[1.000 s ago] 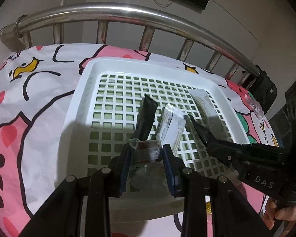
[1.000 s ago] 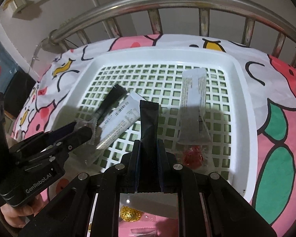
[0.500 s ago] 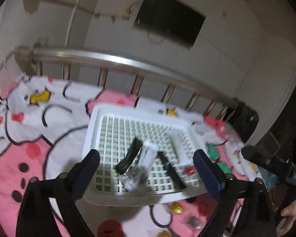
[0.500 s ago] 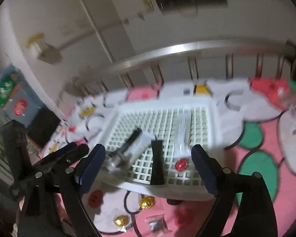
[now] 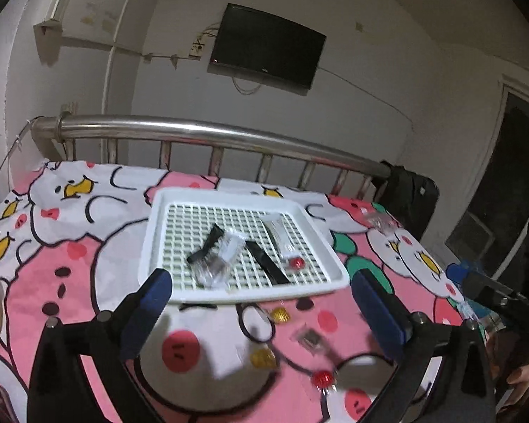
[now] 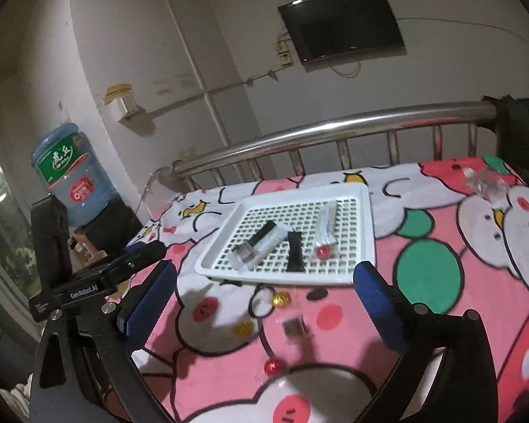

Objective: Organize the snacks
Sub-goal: 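Lift both grippers away from the tray, then grasp a gold-foil chocolate with the left gripper while the right gripper grasps a red-foil chocolate, then carry the gold and red chocolates over the tray and release them, then withdraw both grippers from the tray toward the remaining candies, then grasp a gold-foil chocolate with the left gripper while the right gripper grasps a square wrapped candy, then carry the gold chocolate and square candy into the tray and release them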

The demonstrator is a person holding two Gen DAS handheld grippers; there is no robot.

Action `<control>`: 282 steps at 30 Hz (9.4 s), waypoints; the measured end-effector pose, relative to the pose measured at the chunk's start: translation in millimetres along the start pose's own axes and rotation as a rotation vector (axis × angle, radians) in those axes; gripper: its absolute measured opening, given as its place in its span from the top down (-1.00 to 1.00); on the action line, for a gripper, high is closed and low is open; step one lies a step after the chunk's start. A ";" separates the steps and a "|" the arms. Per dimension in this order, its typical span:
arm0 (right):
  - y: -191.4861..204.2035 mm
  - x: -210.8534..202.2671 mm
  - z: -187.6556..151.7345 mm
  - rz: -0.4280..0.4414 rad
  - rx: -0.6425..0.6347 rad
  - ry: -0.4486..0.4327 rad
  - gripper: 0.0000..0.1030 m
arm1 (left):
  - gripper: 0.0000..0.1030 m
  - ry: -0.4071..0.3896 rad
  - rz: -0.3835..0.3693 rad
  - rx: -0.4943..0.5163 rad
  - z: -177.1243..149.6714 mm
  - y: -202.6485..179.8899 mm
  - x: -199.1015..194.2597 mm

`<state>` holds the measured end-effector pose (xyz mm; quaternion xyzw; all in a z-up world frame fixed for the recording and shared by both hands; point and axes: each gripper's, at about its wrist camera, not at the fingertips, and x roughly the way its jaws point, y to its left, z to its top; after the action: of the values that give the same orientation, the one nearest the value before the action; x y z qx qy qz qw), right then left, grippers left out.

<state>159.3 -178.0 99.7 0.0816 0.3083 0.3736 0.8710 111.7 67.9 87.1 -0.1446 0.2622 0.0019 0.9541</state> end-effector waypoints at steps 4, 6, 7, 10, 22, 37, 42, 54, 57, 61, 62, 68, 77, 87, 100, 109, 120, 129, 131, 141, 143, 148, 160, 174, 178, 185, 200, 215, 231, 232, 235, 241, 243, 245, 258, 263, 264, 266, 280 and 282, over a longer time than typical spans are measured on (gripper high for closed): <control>0.0 -2.4 -22.8 -0.035 0.006 0.013 -0.97 | -1.00 0.030 0.009 0.025 -18.6 -6.6 1.0; 0.9 0.5 -32.9 -0.053 -0.010 0.031 -0.97 | -1.00 0.056 0.005 0.032 -28.3 -6.5 5.0; 1.1 3.4 -39.0 -0.066 -0.018 0.045 -0.97 | -1.00 0.068 0.013 0.034 -33.0 -6.0 8.3; 2.3 13.7 -54.2 -0.081 -0.034 0.095 -0.97 | -1.00 0.120 0.022 0.030 -46.3 -3.9 18.9; 4.6 56.7 -101.8 -0.133 -0.093 0.260 -0.94 | -0.98 0.278 0.077 0.067 -81.8 -5.0 67.5; 18.7 101.3 -121.2 -0.137 -0.173 0.376 -0.10 | -0.19 0.357 0.074 0.091 -91.5 -10.9 103.8; 22.0 102.2 -123.4 -0.163 -0.208 0.363 0.15 | 0.26 0.341 0.099 0.094 -92.4 -9.4 103.2; 21.4 100.0 -123.0 -0.109 -0.177 0.349 0.59 | 0.47 0.335 0.065 0.077 -101.1 -7.1 87.3; 20.9 98.3 -124.1 -0.101 -0.162 0.348 0.59 | 0.47 0.331 0.061 0.071 -102.3 -5.8 79.8; 20.8 90.8 -124.2 -0.077 -0.145 0.335 0.59 | 0.47 0.312 0.048 0.066 -105.0 -4.5 64.2; 21.2 88.5 -123.7 -0.077 -0.143 0.327 0.59 | 0.47 0.309 0.043 0.062 -106.0 -3.8 60.5; 22.1 75.2 -120.1 -0.063 -0.128 0.295 0.59 | 0.47 0.277 0.020 0.045 -107.4 -2.5 39.8; 19.6 56.9 -112.9 -0.058 -0.100 0.210 0.59 | 0.47 0.215 0.010 0.057 -107.4 -5.1 21.7; 15.6 40.4 -96.4 -0.048 -0.087 0.147 0.59 | 0.47 0.153 -0.006 0.053 -94.7 -5.9 4.7; 6.8 18.3 -45.4 -0.019 -0.086 0.057 0.59 | 0.47 0.035 -0.019 0.073 -51.0 -12.0 -14.7; -7.1 27.8 -14.5 0.035 -0.059 0.074 0.59 | 0.47 0.021 -0.005 0.075 -21.3 -10.8 -1.8; -36.2 66.8 39.2 0.036 -0.005 0.124 0.59 | 0.47 0.071 0.032 0.050 30.2 3.8 44.5; -43.4 115.6 59.2 0.019 0.007 0.195 0.59 | 0.47 0.125 0.053 0.040 55.2 10.9 89.5; -43.4 131.2 60.1 0.004 0.001 0.224 0.59 | 0.47 0.142 0.061 0.043 57.2 12.3 100.1; -55.7 199.5 57.3 -0.034 0.045 0.343 0.59 | 0.47 0.248 0.127 0.030 52.5 28.4 157.1; -54.8 208.5 56.3 -0.037 0.043 0.357 0.59 | 0.47 0.267 0.133 0.017 49.9 32.1 167.2; -56.1 226.7 54.0 -0.053 0.047 0.387 0.59 | 0.47 0.299 0.155 0.002 45.2 40.6 185.7; -65.6 253.5 43.3 -0.122 0.041 0.427 0.57 | 0.38 0.344 0.180 -0.025 30.8 47.9 215.0; -56.0 138.7 81.9 -0.040 0.095 0.126 -0.65 | -1.00 0.128 0.120 -0.059 74.3 37.9 135.7; -41.7 85.1 87.8 -0.022 0.055 0.000 -0.84 | -1.00 0.020 0.121 -0.047 88.3 28.8 89.7; -15.3 10.3 72.9 0.040 -0.008 -0.134 -0.92 | -1.00 -0.056 0.076 -0.049 80.6 10.1 31.7; 7.4 -25.8 -0.4 0.027 -0.088 -0.083 -0.95 | -1.00 -0.022 0.042 -0.008 -0.5 -12.6 -17.8; 0.6 37.4 -57.1 -0.082 -0.153 0.120 -0.95 | -1.00 0.178 0.065 -0.009 -49.0 -6.3 35.8; -6.1 122.2 -88.5 -0.144 -0.205 0.354 -0.37 | -0.68 0.390 0.048 -0.065 -57.7 -7.6 130.1; -6.6 124.8 -88.8 -0.144 -0.205 0.360 -0.31 | -0.65 0.395 0.048 -0.067 -57.8 -8.2 134.6; -8.6 133.4 -89.6 -0.142 -0.202 0.376 -0.24 | -0.56 0.411 0.035 -0.067 -57.8 -12.2 146.6; -6.5 146.3 -89.0 -0.143 -0.214 0.386 -0.07 | -0.27 0.398 0.050 -0.044 -55.2 -21.4 161.2; -5.6 148.0 -88.5 -0.146 -0.218 0.384 -0.02 | 0.02 0.396 0.056 -0.040 -55.3 -22.6 162.2; -4.8 147.6 -89.3 -0.156 -0.228 0.380 0.11 | 0.44 0.394 0.052 -0.036 -57.1 -22.1 162.2; -12.2 130.1 -95.2 -0.150 -0.170 0.370 0.32 | 0.53 0.381 0.017 -0.039 -68.2 -12.7 139.8; -15.6 116.8 -94.5 -0.143 -0.127 0.343 0.32 | 0.53 0.357 0.022 -0.017 -77.8 -9.7 111.2; -14.6 112.3 -94.0 -0.140 -0.124 0.335 0.32 | 0.53 0.351 0.017 -0.015 -79.7 -9.2 105.2; -13.2 105.7 -92.6 -0.139 -0.119 0.319 0.32 | 0.53 0.331 0.022 0.012 -83.4 -10.7 91.0; 4.2 50.5 -82.2 -0.109 -0.089 0.205 0.32 | 0.52 0.186 0.010 0.017 -83.3 0.9 7.5; 6.3 42.3 -77.6 -0.117 -0.099 0.191 0.32 | 0.52 0.162 0.011 0.022 -79.1 0.8 -0.9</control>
<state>131.5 -150.6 20.1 -0.0155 0.3755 0.3431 0.8608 71.3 46.9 22.5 -0.1323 0.3392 -0.0074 0.9313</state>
